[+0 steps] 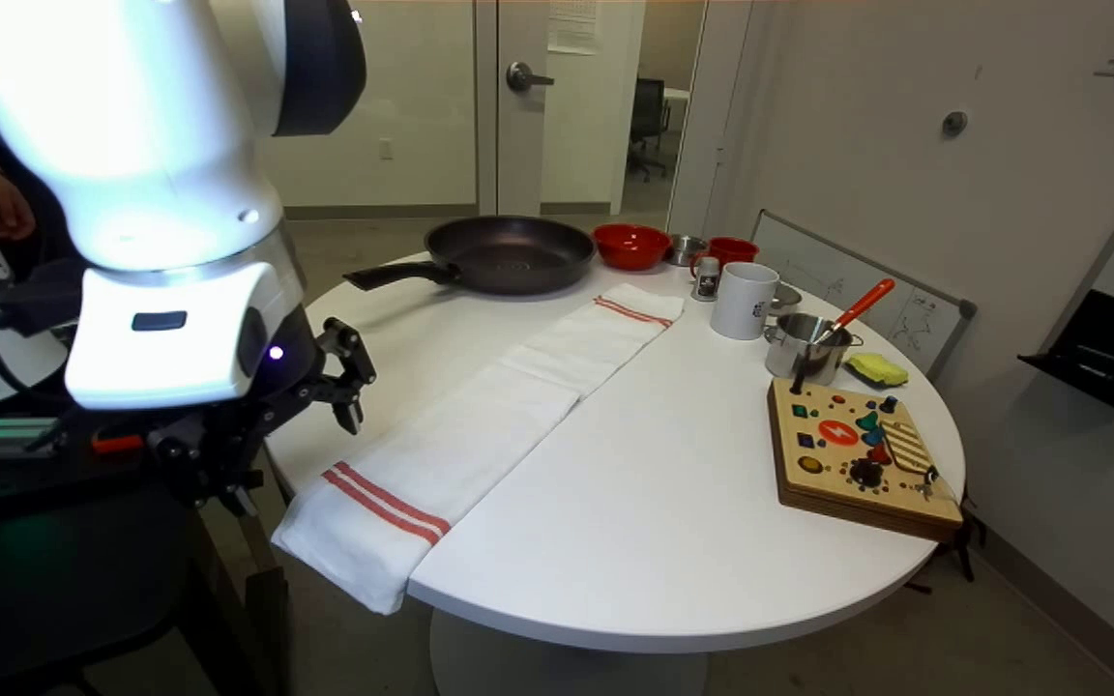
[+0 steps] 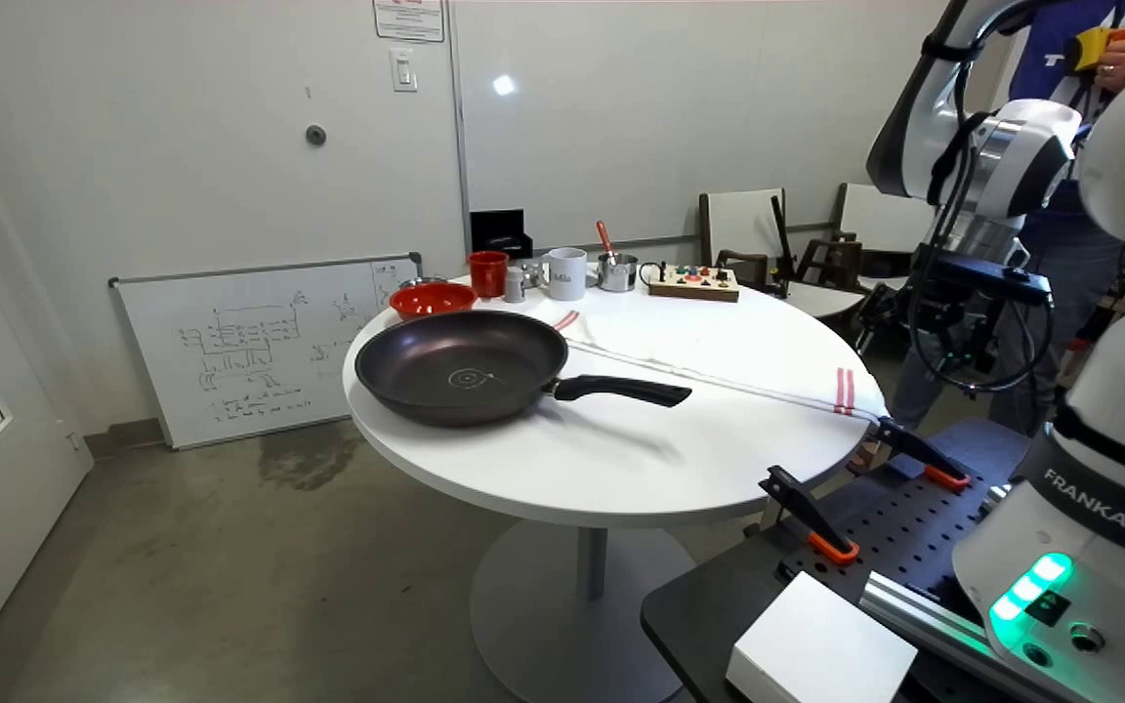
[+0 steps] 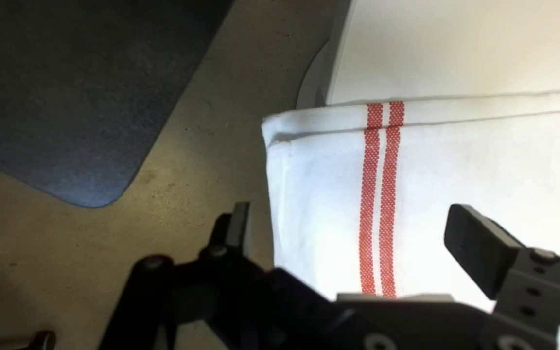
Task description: Fold the towel in half
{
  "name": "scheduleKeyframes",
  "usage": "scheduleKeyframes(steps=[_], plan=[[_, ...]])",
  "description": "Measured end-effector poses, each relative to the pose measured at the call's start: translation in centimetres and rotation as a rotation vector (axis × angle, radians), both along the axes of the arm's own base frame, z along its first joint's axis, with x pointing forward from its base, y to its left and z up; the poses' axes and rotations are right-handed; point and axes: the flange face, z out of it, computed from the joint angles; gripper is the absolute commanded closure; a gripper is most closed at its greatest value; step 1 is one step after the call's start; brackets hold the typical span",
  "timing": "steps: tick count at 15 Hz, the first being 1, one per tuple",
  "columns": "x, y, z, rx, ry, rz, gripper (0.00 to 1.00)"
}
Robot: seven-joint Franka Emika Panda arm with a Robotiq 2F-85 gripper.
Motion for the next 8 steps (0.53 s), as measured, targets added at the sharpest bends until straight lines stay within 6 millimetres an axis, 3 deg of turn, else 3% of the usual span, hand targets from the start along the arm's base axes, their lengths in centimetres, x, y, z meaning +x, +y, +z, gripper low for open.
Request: scheduleKeyframes(steps=[8], plan=[[-0.1, 0.8, -1.3, -0.014, -0.073, 0.039, 0.0]])
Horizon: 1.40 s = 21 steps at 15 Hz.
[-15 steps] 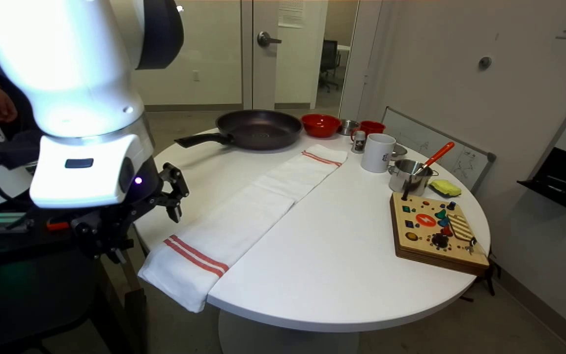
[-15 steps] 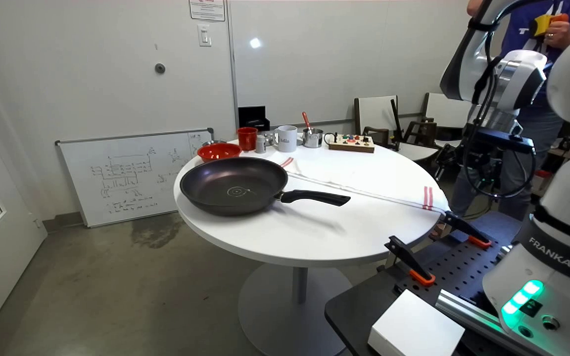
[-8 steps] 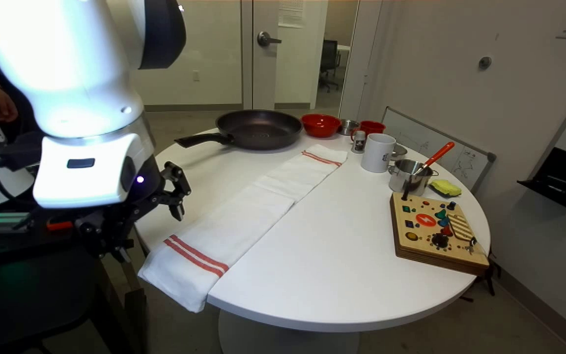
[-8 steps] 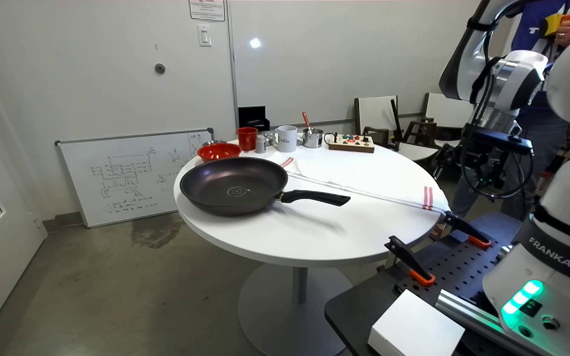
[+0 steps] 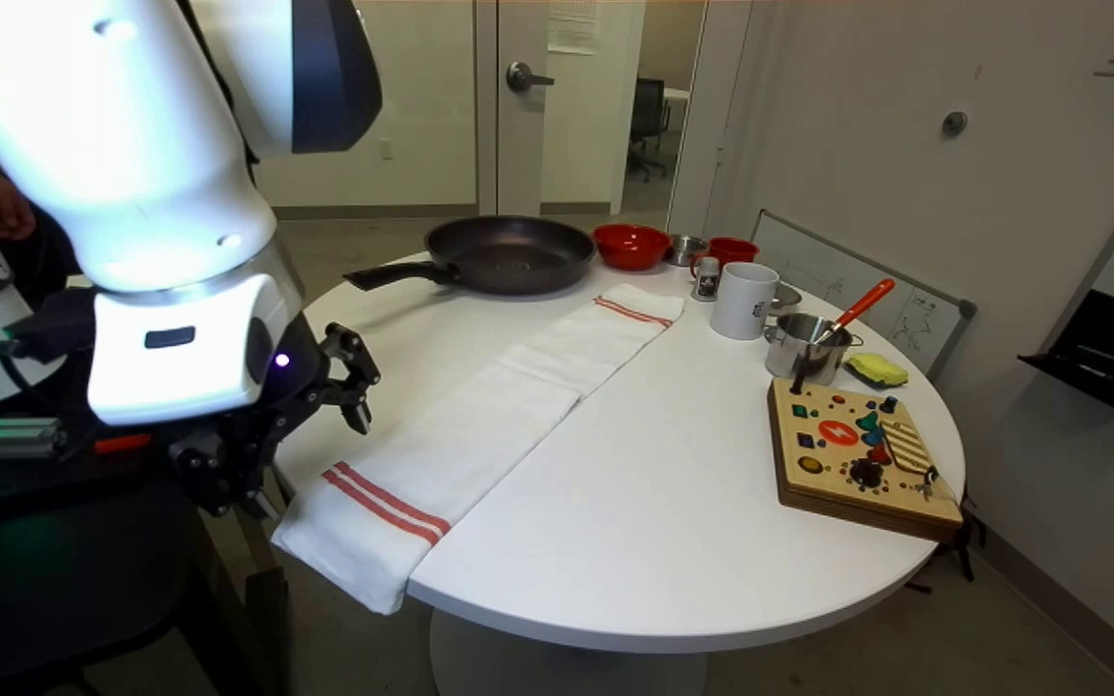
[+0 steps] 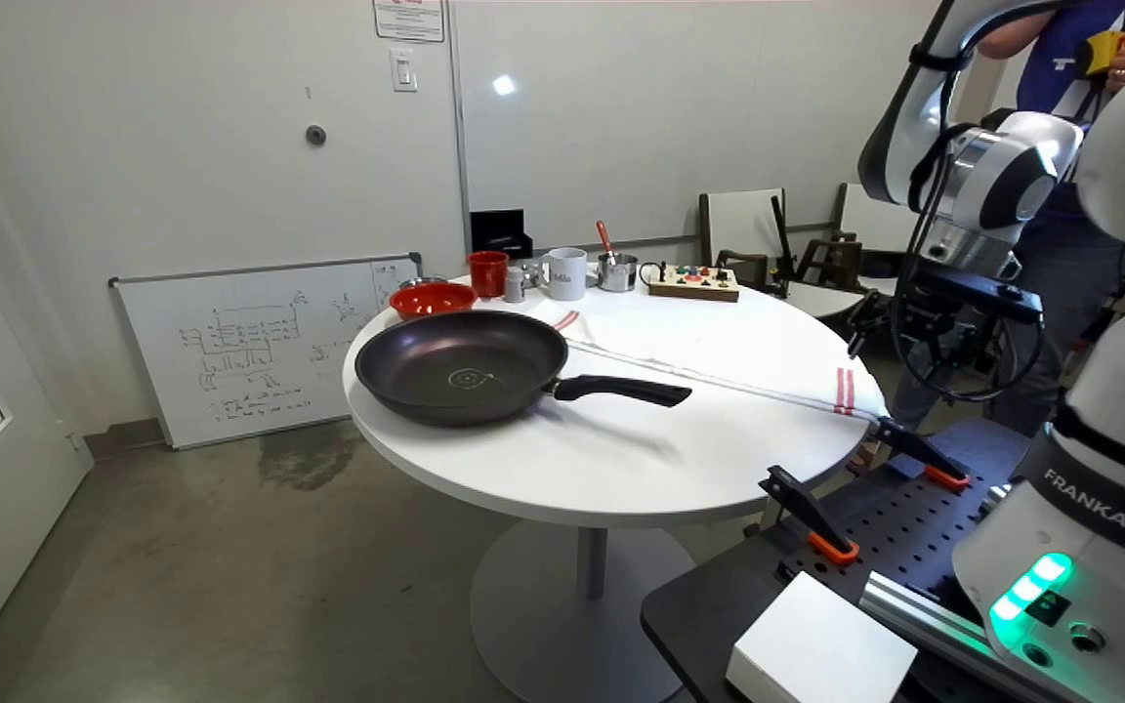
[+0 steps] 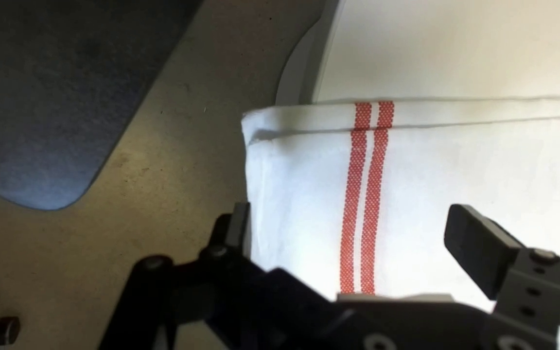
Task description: Fold the towel in half
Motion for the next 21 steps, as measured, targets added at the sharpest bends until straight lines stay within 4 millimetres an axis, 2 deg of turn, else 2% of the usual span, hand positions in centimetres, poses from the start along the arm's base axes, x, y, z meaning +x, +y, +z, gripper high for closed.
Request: scheduleKeyframes(steps=[5, 12, 21], plan=[[-1.1, 0.4, -1.4, 0.017, -0.045, 0.065, 0.0], [-2.7, 0.0, -1.8, 0.068, -0.141, 0.114, 0.0], [-2.6, 1.2, -4.3, 0.024, -0.247, 0.137, 0.0]])
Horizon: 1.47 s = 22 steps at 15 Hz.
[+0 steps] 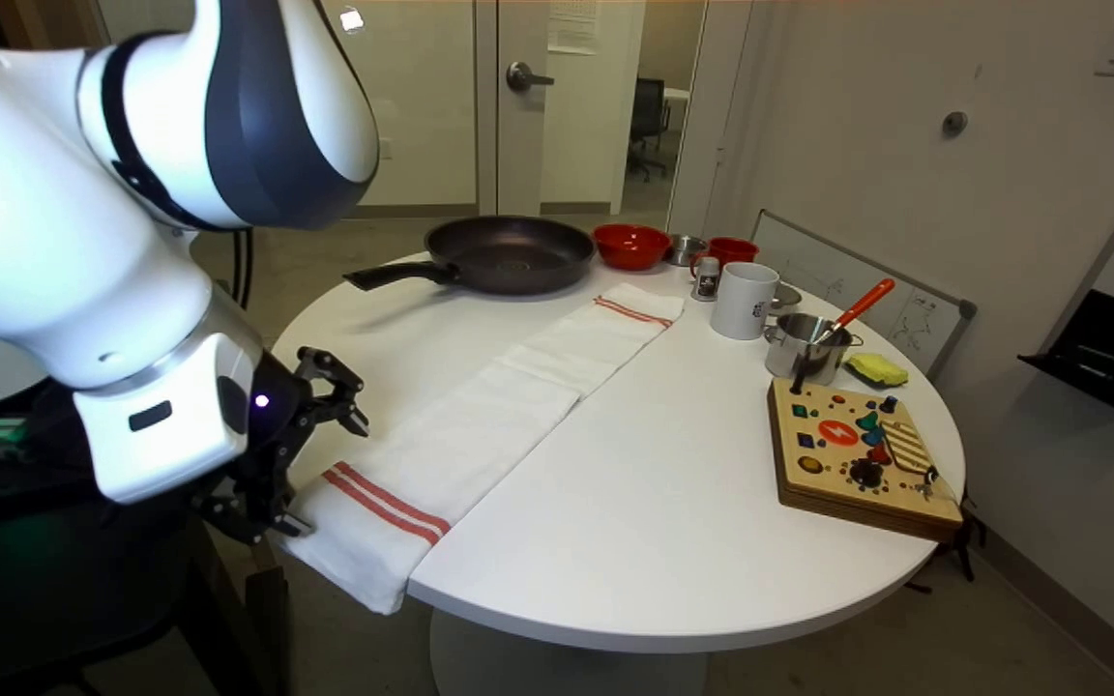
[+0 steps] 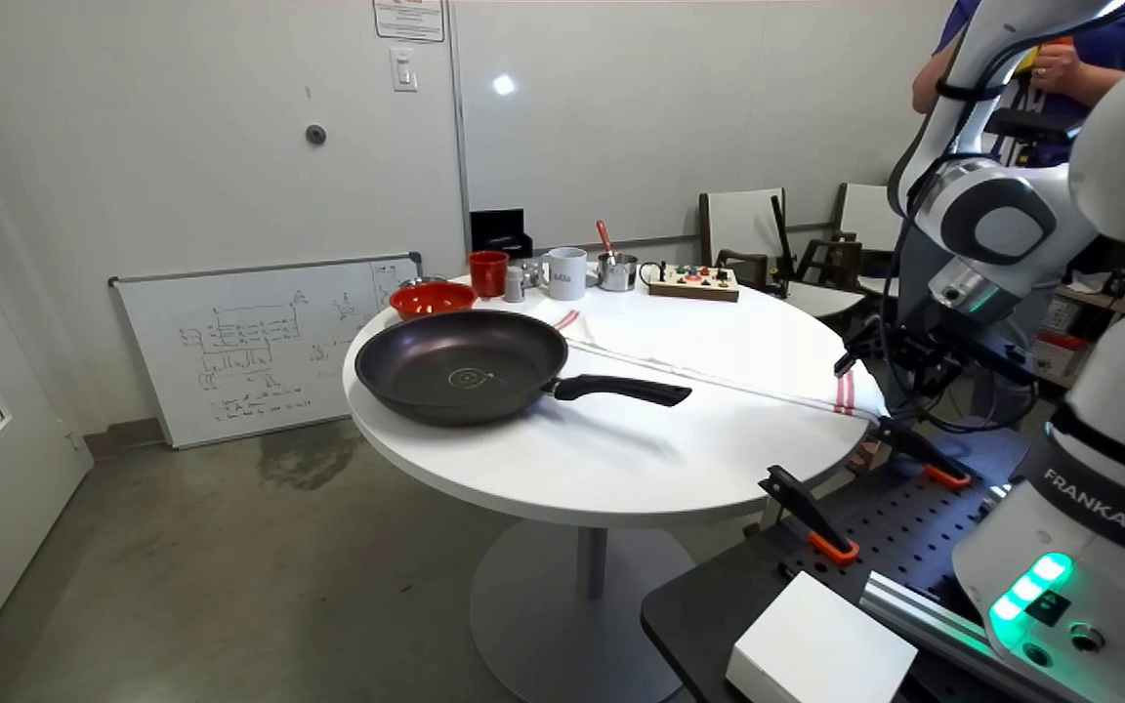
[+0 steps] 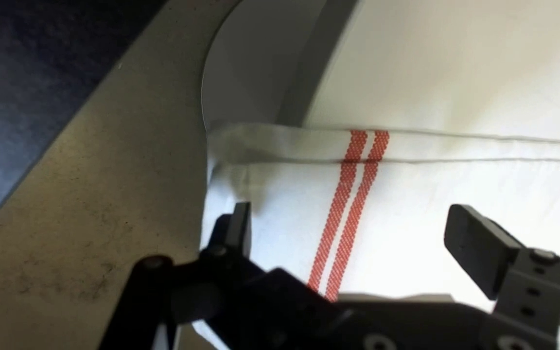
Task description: Fold the towel in half
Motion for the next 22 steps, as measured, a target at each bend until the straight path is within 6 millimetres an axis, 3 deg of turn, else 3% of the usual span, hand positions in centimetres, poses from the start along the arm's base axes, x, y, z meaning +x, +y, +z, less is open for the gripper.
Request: scheduleKeyframes(steps=[6, 18, 19, 22], plan=[[0.9, 1.1, -1.6, -0.076, -0.04, -0.015, 0.0], [1.5, 0.5, -3.0, -0.204, 0.022, -0.046, 0.0], [1.6, 0.5, -3.1, -0.206, 0.025, -0.043, 0.22], [1.9, 0.5, -3.0, -0.212, 0.024, -0.039, 0.41]])
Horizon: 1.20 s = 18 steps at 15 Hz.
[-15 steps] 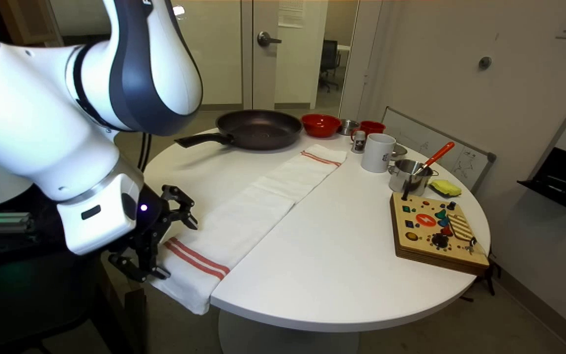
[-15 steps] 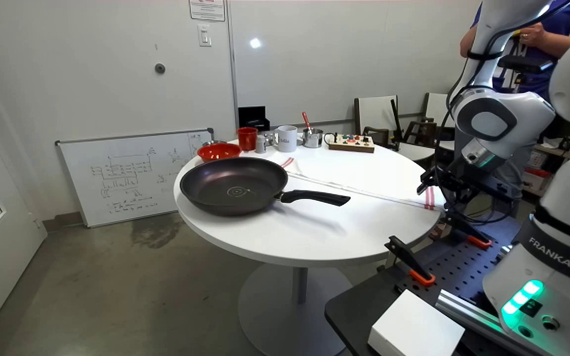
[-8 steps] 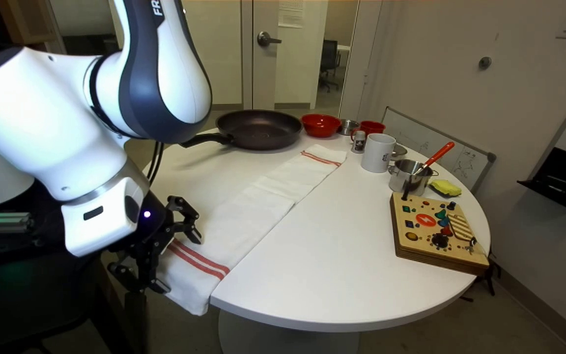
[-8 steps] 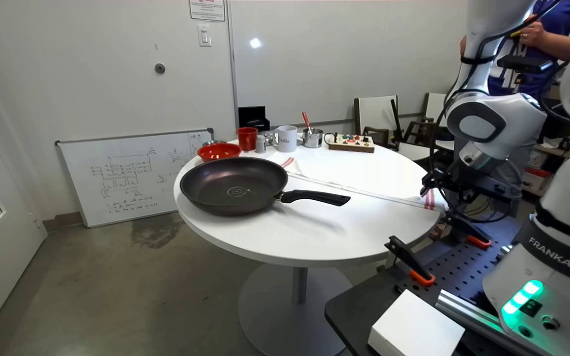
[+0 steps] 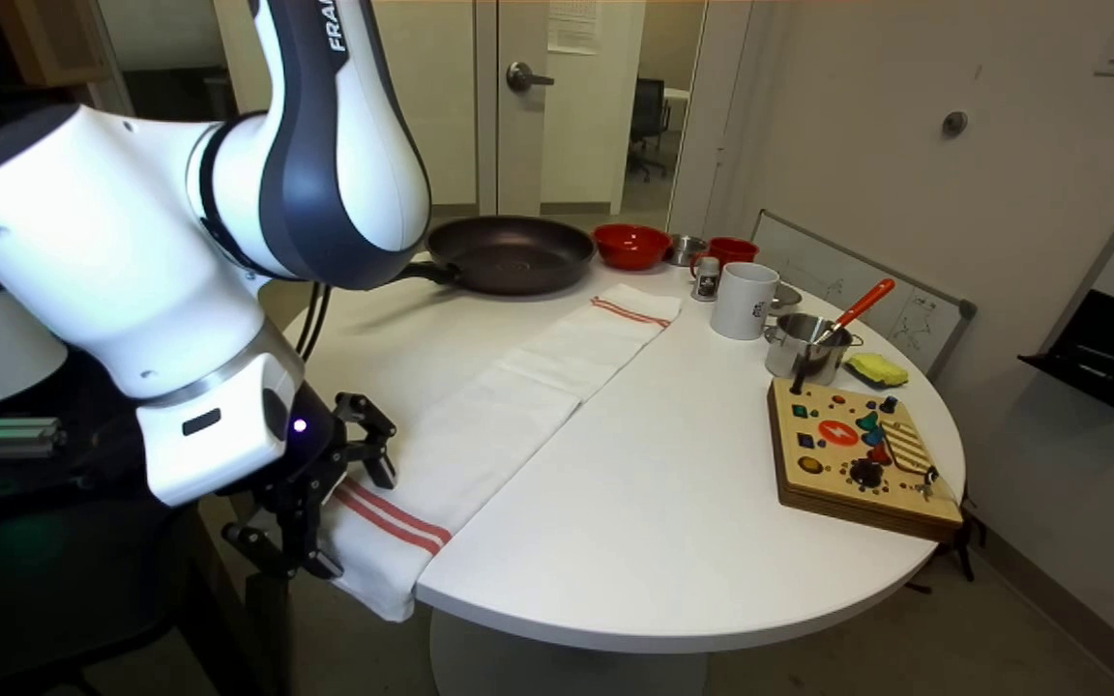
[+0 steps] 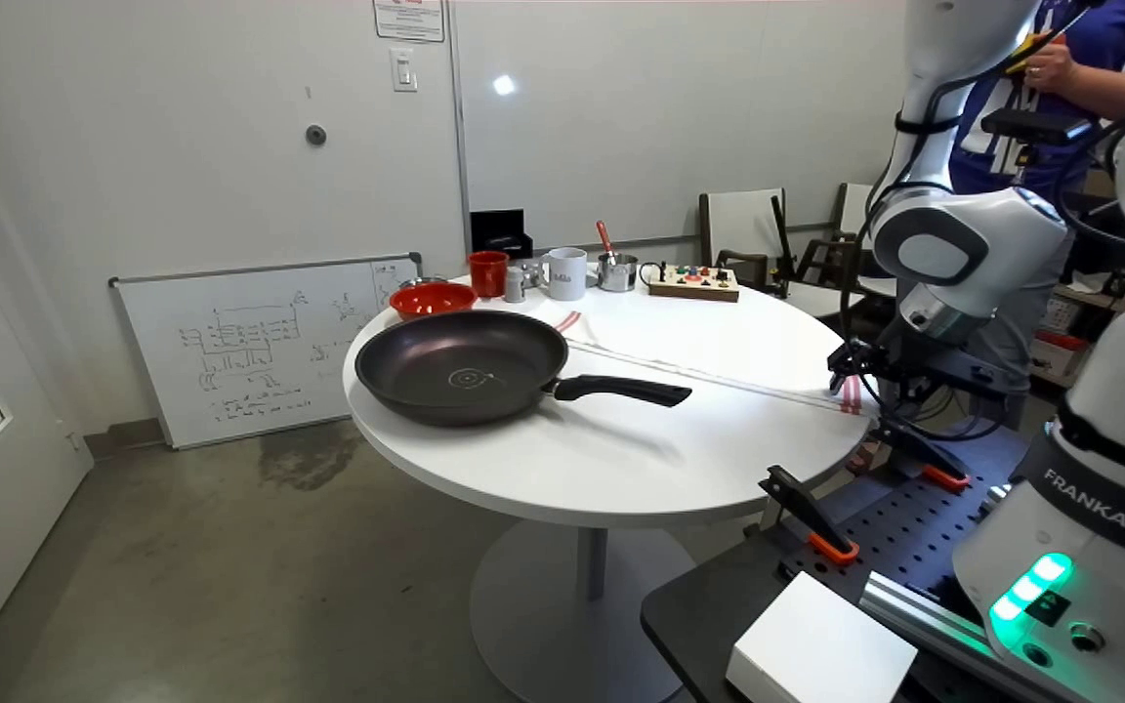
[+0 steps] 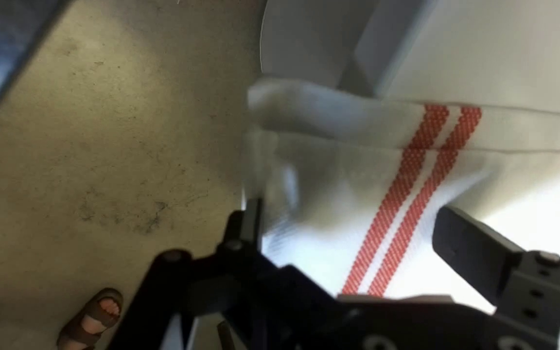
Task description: Fold the towel in half
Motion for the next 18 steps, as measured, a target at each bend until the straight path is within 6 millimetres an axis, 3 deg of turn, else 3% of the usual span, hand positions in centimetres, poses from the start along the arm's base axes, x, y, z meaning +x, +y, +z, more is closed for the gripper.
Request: scheduleKeyframes(steps=[7, 8, 13, 18], plan=[[-0.5, -0.6, 0.1, -0.027, 0.019, -0.038, 0.94], [-0.6, -0.7, 0.1, -0.033, 0.025, -0.046, 0.97], [-1.0, -1.2, -0.1, -0.067, 0.061, -0.073, 0.98], [-0.1, -1.8, 0.3, -0.09, 0.059, -0.075, 0.98]])
